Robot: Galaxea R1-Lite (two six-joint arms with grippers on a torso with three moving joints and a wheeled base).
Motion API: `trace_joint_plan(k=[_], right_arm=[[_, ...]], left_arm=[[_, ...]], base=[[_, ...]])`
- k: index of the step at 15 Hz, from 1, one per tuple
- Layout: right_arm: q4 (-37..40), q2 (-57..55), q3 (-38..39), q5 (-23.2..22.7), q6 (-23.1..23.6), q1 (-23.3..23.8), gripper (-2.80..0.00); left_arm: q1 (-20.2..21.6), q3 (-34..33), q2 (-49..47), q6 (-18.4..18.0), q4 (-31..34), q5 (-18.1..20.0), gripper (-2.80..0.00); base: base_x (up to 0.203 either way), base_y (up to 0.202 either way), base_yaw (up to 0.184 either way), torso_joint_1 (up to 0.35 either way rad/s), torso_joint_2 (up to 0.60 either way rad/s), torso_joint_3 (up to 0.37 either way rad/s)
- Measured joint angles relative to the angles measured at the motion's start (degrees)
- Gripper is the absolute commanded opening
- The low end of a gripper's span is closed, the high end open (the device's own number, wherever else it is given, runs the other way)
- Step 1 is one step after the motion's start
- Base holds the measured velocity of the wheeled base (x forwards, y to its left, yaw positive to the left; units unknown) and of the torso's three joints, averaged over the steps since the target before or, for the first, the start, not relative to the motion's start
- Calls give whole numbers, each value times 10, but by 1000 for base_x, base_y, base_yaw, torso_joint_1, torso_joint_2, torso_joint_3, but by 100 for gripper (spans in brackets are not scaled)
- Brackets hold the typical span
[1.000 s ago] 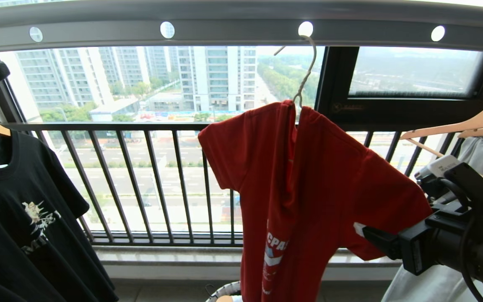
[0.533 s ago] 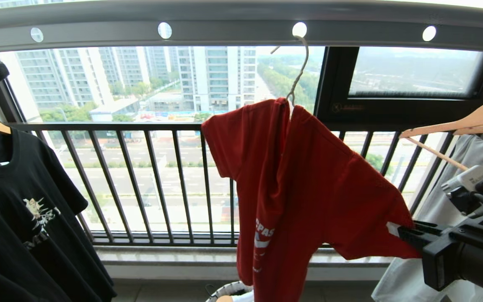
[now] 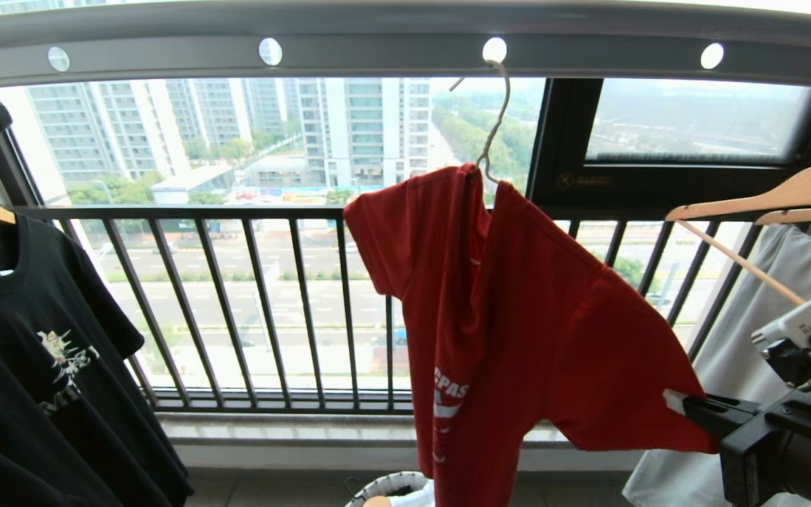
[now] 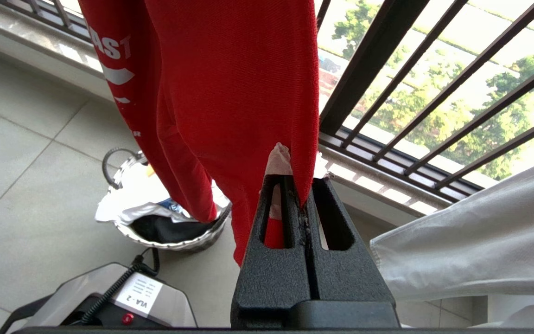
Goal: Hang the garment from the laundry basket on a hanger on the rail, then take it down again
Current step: Take the clothes off the clothes rack
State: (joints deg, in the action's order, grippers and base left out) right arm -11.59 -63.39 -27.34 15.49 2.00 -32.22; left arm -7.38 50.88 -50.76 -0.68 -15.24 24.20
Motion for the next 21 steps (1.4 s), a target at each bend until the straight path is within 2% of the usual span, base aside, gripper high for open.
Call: trace_joint_plan(k=[4, 12, 21], right_arm=[[0, 5, 32, 1, -26, 0, -280], [1, 21, 67, 0, -27, 0, -280], [2, 28, 102, -22, -27, 0, -280]], left_arm=[[0, 2, 2, 0, 1, 0, -280], [0, 1, 5, 0, 0, 0, -280], [0, -1, 8, -1, 1, 1, -280]], base=[[0, 0, 0, 0, 0, 0], [0, 0, 0, 0, 0, 0], [0, 0, 0, 0, 0, 0]])
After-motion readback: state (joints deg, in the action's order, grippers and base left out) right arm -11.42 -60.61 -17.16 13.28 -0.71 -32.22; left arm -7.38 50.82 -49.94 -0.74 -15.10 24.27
